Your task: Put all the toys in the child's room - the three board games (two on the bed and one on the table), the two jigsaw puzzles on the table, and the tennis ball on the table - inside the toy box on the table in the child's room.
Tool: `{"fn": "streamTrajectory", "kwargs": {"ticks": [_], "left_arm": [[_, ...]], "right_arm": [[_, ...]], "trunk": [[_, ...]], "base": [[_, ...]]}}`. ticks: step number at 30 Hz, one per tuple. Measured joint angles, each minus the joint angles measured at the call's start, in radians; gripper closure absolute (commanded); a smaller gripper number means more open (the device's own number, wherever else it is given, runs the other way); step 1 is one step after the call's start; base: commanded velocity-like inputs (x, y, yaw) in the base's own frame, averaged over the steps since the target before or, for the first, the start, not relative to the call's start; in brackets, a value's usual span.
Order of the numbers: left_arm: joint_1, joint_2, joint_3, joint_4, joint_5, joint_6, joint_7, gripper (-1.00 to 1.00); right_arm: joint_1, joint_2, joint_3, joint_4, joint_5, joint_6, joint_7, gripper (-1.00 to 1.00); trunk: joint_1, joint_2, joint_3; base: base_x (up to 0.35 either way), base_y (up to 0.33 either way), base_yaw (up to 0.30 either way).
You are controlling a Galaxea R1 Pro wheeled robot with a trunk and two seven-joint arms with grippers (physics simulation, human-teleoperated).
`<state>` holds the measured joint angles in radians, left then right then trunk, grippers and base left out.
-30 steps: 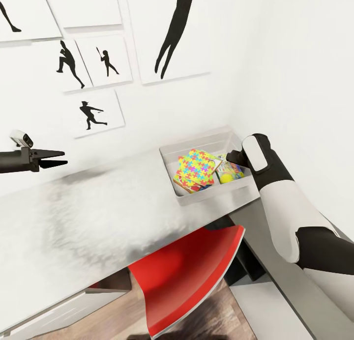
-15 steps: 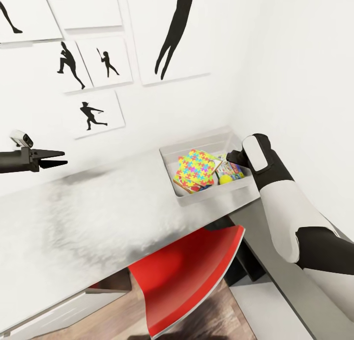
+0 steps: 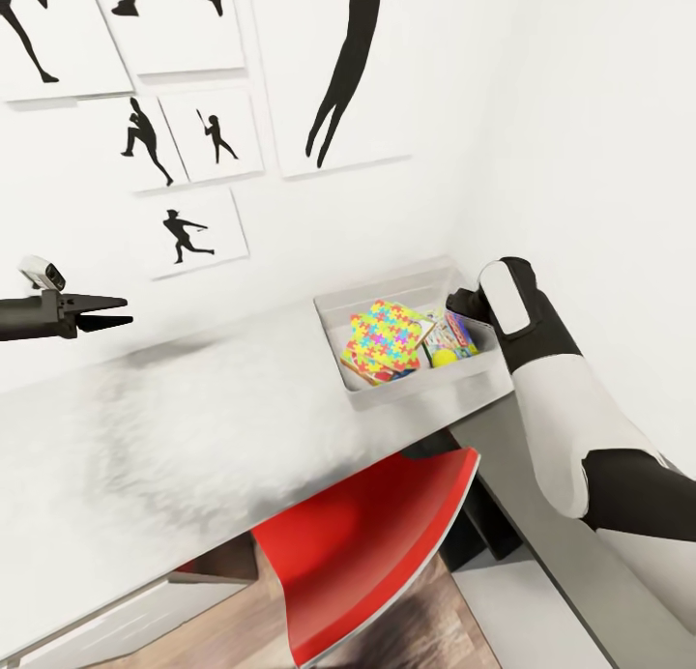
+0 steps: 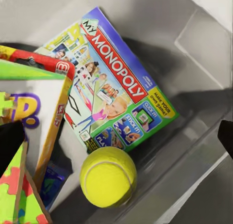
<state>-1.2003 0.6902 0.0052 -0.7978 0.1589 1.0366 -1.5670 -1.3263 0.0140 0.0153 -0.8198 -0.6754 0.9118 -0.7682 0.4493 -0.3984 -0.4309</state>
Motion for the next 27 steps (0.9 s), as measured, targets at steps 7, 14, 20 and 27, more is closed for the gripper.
{"fn": "streamTrajectory", "kwargs": {"ticks": [7, 14, 20, 27], "left_arm": [[0.0, 0.0, -0.004, 0.0, 0.0, 0.0, 0.0, -1.0], [0.0, 0.0, -0.007, 0.002, 0.0, 0.0, 0.001, -1.0], [0.0, -0.001, -0.01, 0.003, 0.0, 0.0, 0.001, -1.0], [0.0, -0.002, -0.009, 0.003, -0.001, 0.0, 0.001, -1.0]], "right_arm": [[0.005, 0.0, -0.002, -0.126, -0.001, 0.074, -0.002, -1.0], [0.009, 0.0, -0.001, -0.202, -0.002, 0.108, -0.003, -1.0], [0.009, 0.0, -0.001, -0.242, -0.001, 0.121, -0.003, -1.0], [0.007, 0.001, -0.001, -0.254, -0.003, 0.123, -0.004, -1.0]], "trunk": [[0.0, 0.0, 0.011], [0.0, 0.0, 0.023], [0.0, 0.0, 0.033], [0.0, 0.0, 0.044]], "base": [[0.0, 0.0, 0.0], [0.0, 0.0, 0.0], [-0.004, 0.0, 0.0], [-0.15, 0.0, 0.0]]}}
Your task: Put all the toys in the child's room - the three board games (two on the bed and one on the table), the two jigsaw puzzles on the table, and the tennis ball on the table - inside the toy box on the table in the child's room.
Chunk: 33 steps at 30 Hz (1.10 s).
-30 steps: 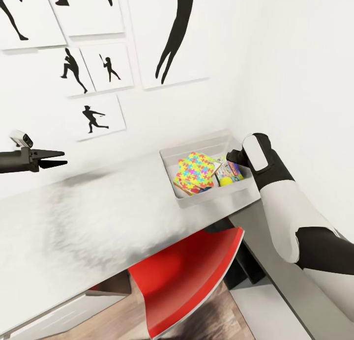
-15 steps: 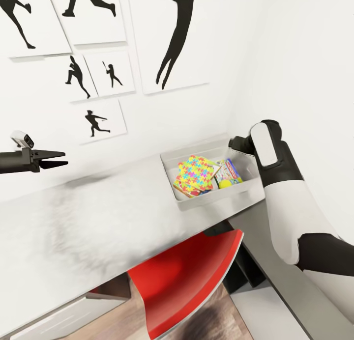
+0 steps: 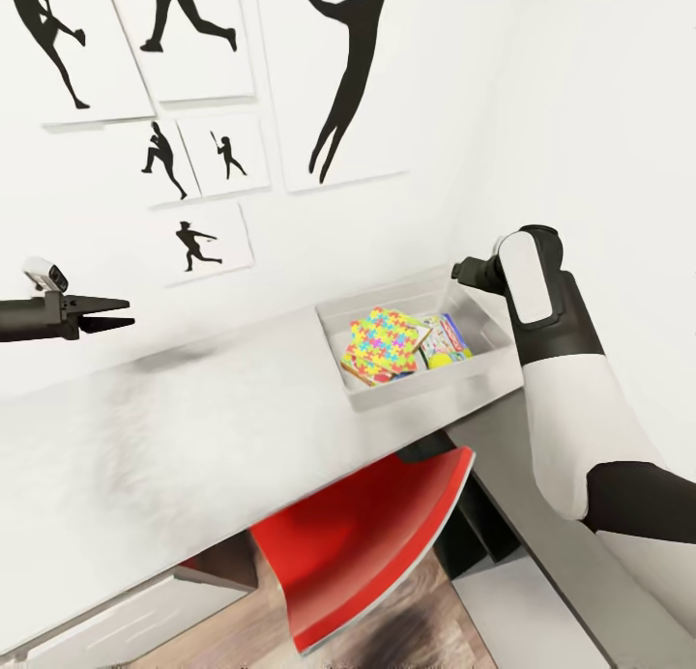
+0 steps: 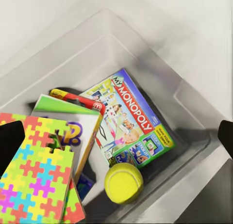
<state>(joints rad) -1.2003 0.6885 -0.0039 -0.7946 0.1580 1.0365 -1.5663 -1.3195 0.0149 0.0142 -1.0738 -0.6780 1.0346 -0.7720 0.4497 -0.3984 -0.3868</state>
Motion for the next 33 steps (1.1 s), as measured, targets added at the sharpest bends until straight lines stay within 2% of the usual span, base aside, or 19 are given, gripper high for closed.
{"fn": "streamTrajectory", "kwargs": {"ticks": [33], "left_arm": [[0.002, -0.012, -0.002, 0.0, 0.0, 0.0, 0.0, -1.0]], "right_arm": [[0.016, 0.001, 0.001, -0.012, -0.002, 0.003, -0.001, -1.0]], "trunk": [[0.0, 0.0, 0.05]], "base": [[-0.059, 0.0, 0.0]]}}
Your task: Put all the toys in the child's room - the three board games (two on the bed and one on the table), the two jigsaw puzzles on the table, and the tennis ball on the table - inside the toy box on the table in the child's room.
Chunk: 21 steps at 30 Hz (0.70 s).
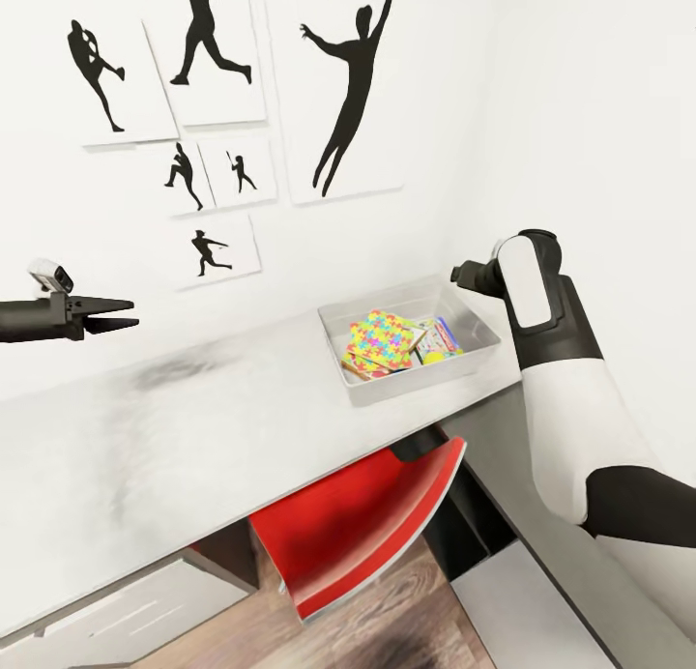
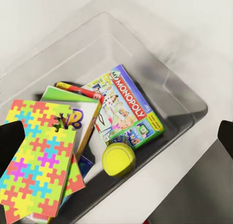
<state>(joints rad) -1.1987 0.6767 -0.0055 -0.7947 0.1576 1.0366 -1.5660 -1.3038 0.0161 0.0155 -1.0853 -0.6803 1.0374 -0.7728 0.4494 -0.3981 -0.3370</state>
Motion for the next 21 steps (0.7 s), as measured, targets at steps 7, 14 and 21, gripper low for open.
{"fn": "streamTrajectory", "kwargs": {"ticks": [7, 14, 21], "left_arm": [[0.0, -0.001, 0.0, 0.0, -0.001, 0.0, 0.0, -1.0], [0.0, -0.001, 0.0, 0.0, -0.001, 0.0, 0.0, -1.0], [0.0, -0.001, 0.0, 0.0, 0.0, 0.0, 0.0, -1.0]], "right_arm": [[0.001, 0.0, -0.001, 0.003, -0.007, 0.001, -0.002, -1.0], [0.001, 0.0, 0.0, 0.001, 0.002, -0.003, -0.006, -1.0], [0.001, 0.001, 0.001, 0.001, 0.004, -0.008, -0.007, -1.0]], "trunk": [[0.0, 0.0, 0.001], [0.0, 0.0, 0.001], [0.0, 0.0, 0.007]], "base": [[-0.001, 0.0, 0.0], [-0.036, 0.0, 0.0], [-0.161, 0.0, 0.0]]}}
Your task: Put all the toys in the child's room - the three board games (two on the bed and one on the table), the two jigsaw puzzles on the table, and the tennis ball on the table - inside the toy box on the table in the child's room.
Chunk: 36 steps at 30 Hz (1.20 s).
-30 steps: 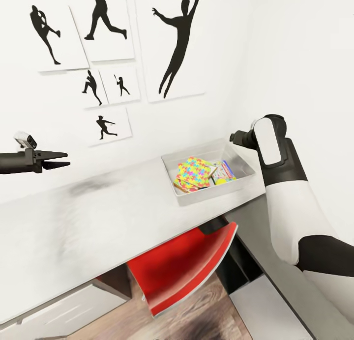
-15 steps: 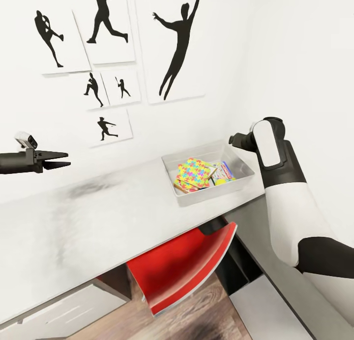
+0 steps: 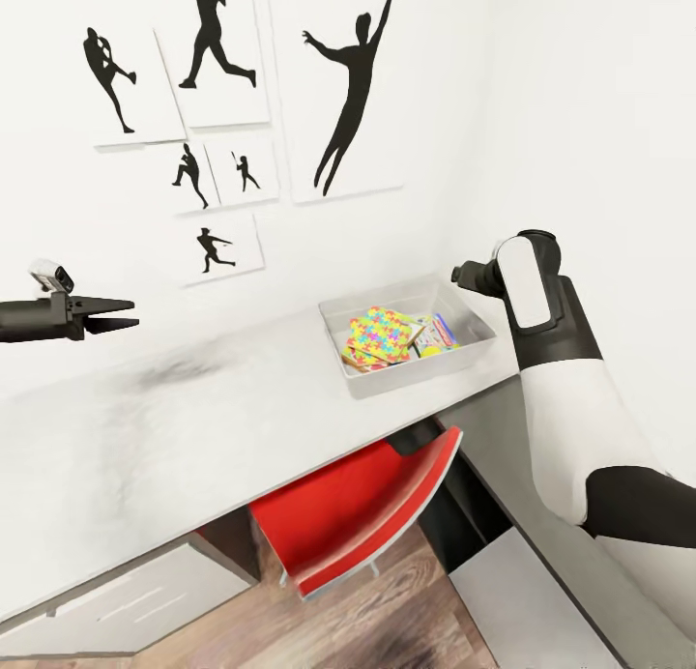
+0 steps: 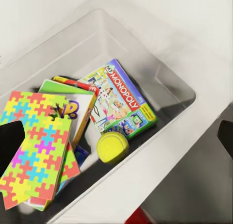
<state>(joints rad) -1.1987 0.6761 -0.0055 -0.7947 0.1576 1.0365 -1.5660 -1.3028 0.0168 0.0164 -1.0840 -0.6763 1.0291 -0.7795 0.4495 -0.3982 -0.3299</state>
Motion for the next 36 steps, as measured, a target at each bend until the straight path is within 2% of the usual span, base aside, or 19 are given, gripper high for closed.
{"fn": "streamTrajectory", "kwargs": {"ticks": [20, 26, 36], "left_arm": [[0.0, 0.0, -0.004, 0.0, 0.0, 0.0, 0.0, -1.0], [0.0, 0.01, -0.005, 0.0, 0.0, 0.0, 0.0, -1.0], [0.001, 0.013, -0.006, 0.0, -0.001, 0.0, 0.0, -1.0]], "right_arm": [[0.002, -0.001, -0.002, -0.001, -0.004, 0.005, 0.001, -1.0], [0.002, 0.0, -0.001, -0.002, -0.008, 0.005, 0.001, -1.0], [0.002, 0.001, -0.001, -0.024, -0.012, 0.005, 0.001, -1.0]], "trunk": [[0.0, 0.0, 0.032], [0.0, 0.0, 0.042], [0.0, 0.0, 0.059]], "base": [[-0.012, 0.0, 0.0], [-0.004, 0.0, 0.0], [-0.122, 0.0, 0.0]]}}
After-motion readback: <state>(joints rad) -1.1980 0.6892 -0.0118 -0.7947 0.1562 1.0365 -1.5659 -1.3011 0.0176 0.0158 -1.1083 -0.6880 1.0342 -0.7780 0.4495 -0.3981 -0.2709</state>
